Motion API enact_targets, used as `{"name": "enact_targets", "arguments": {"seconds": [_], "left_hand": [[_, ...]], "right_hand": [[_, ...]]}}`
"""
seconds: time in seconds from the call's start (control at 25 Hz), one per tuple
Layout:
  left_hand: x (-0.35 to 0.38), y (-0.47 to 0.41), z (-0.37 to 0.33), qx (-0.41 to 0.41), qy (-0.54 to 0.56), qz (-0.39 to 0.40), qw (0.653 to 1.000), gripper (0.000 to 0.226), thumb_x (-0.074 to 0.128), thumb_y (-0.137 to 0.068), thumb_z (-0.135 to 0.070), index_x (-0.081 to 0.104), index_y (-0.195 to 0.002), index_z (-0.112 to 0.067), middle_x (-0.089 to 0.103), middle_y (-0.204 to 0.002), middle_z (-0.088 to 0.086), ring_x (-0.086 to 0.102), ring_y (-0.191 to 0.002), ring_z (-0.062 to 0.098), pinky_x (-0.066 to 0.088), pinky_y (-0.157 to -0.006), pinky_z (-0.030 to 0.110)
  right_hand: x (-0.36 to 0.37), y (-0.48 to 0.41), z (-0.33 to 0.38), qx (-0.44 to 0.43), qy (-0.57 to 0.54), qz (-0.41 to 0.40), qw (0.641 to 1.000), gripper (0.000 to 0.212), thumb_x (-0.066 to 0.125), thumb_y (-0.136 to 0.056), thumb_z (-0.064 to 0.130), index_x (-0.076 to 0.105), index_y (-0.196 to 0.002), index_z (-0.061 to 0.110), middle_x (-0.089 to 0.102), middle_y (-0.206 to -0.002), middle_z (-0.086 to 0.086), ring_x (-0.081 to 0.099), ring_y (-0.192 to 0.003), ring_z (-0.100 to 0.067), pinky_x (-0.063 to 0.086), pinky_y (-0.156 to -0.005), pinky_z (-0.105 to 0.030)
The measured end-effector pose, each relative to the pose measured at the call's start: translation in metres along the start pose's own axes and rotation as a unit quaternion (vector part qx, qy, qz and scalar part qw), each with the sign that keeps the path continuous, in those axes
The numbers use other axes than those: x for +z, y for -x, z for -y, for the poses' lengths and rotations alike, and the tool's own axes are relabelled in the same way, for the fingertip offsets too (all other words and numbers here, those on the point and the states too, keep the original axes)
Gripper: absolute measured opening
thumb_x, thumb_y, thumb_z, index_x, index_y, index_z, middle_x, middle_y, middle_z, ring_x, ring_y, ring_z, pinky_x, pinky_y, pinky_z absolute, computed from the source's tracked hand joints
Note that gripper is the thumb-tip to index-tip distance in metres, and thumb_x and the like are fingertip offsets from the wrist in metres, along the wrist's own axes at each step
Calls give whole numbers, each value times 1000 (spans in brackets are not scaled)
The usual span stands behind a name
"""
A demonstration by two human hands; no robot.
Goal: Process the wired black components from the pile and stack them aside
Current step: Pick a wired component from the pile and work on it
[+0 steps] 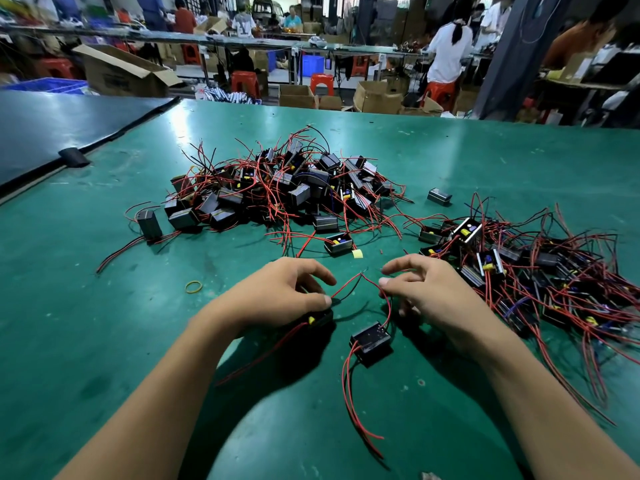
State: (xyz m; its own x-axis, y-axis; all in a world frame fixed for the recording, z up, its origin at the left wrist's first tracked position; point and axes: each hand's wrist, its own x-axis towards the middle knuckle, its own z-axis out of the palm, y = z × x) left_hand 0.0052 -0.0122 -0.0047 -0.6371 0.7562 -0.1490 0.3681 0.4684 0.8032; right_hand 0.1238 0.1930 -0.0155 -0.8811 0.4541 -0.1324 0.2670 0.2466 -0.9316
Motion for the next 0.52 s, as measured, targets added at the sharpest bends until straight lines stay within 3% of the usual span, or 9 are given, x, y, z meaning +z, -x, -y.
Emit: {"name": "enact_targets", "arguments": {"seconds": [0.08, 0.2, 0.36, 0.52], "left_hand": [[-2, 0, 1, -17, 41, -12, 999, 14, 61, -95, -23, 69, -105, -26, 75, -88, -5, 66, -82, 17, 52, -76, 31], [5, -7, 1, 0, 35, -69, 997, 14, 60, -96, -19, 72, -102, -21, 76, -88, -4, 71, -88, 16, 54, -83, 31], [14, -9, 0, 22, 189, -13, 982, 16, 65, -92, -8, 70, -106, -7, 76, -95, 4, 69, -84, 9, 55, -81, 21], [13, -10, 6, 28, 240, -7, 970, 14, 68, -88, -5, 70, -102, -5, 77, -82, 4, 66, -73, 11, 54, -70, 19]], "right_hand": [[5, 0, 1, -25, -56, 16, 998, 16, 72, -90, 12, 65, -104, 11, 74, -80, -10, 58, -52, -11, 43, -47, -15], [16, 0, 1, -24, -114, 49, 992, 17, 71, -90, 12, 66, -106, 11, 74, -93, -16, 57, -64, -15, 48, -53, -18], [28, 1, -2, -32, -160, 95, 982, 21, 71, -90, 12, 65, -110, 11, 74, -86, -4, 56, -68, -14, 47, -56, -20], [34, 2, -4, -44, -168, 78, 982, 19, 72, -89, 13, 64, -106, 13, 71, -81, 6, 57, -64, -9, 49, -56, -20]]}}
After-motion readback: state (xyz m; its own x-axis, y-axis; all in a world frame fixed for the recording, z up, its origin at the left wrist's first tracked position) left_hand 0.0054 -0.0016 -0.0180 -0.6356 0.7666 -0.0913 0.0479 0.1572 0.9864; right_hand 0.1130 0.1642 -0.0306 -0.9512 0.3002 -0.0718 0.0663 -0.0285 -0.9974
